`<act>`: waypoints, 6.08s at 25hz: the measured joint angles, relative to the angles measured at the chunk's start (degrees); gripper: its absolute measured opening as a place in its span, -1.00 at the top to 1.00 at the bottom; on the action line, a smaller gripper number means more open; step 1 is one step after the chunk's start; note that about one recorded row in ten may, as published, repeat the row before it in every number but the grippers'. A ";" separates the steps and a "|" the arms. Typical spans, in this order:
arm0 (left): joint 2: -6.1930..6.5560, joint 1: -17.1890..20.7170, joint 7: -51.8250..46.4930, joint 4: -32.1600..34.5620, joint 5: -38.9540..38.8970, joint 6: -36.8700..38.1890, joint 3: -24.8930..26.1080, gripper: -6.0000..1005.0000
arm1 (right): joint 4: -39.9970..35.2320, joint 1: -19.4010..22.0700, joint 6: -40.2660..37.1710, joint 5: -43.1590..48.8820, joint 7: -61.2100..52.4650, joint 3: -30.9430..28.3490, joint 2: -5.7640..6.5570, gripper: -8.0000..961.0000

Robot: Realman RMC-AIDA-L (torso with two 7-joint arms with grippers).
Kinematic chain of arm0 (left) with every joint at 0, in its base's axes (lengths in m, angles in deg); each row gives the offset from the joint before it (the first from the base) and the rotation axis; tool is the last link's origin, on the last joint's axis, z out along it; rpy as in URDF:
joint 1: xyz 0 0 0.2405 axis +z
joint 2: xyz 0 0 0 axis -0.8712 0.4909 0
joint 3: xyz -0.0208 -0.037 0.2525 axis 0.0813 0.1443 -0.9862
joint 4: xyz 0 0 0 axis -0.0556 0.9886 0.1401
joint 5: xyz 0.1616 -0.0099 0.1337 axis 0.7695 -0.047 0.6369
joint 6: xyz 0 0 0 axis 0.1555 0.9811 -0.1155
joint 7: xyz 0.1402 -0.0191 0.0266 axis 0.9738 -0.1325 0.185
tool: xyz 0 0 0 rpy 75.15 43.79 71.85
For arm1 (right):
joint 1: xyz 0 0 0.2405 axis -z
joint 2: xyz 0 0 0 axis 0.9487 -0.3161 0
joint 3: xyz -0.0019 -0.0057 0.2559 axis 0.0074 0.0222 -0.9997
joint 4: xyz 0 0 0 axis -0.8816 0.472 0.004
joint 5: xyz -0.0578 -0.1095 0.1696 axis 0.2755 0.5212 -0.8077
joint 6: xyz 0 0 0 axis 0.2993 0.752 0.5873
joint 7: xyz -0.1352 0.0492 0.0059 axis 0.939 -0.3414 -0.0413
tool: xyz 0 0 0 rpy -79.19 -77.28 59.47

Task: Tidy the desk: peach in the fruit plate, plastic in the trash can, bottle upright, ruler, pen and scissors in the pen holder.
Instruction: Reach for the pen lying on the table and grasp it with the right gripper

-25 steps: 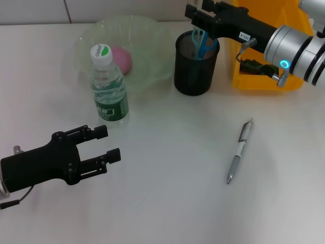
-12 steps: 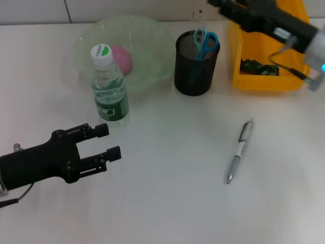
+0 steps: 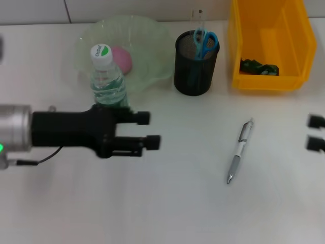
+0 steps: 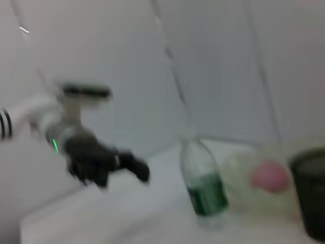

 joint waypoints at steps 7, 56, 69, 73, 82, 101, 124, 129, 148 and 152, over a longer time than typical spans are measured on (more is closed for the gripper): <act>-0.23 -10.99 -15.85 2.66 1.61 -3.81 -9.49 -0.42 | -0.01 4.82 -2.69 9.84 5.38 -11.56 -1.27 -0.16; 1.27 1.70 10.33 -11.10 -7.98 3.92 -3.63 -0.41 | -47.08 -10.08 -12.20 26.93 -28.22 7.96 -4.97 -0.16; 2.57 4.27 16.25 -15.52 -7.46 6.33 -0.85 -0.41 | -42.33 -23.97 -2.44 42.97 -31.59 34.23 -8.42 -0.16; 2.57 4.25 16.28 -15.58 -7.46 6.22 -0.79 -0.41 | -40.11 -24.45 3.10 42.86 -30.40 41.36 -8.47 -0.16; 2.79 3.68 16.28 -15.94 -7.52 5.72 -0.37 -0.41 | -35.14 -26.48 12.25 41.97 -23.36 53.45 -8.71 -0.15; 1.69 2.99 14.77 -18.65 -8.10 5.53 7.50 -0.41 | -22.97 -32.09 16.28 42.24 4.92 54.76 -8.50 -0.12; 0.25 2.27 15.21 -19.45 -8.07 3.89 9.89 -0.42 | -14.23 -35.80 22.48 43.29 16.31 55.02 -8.62 0.18; 0.21 2.23 15.28 -19.96 -8.07 3.61 9.88 -0.42 | -12.10 -37.57 22.74 43.32 17.22 55.03 -8.62 0.18; 0.14 1.64 14.90 -20.19 -8.07 3.23 9.88 -0.42 | -7.29 -40.74 24.48 43.53 21.33 55.13 -8.71 0.25; 0.10 1.64 14.87 -20.52 -8.07 3.11 9.88 -0.42 | -6.83 -40.83 24.48 44.05 21.70 55.21 -8.79 0.30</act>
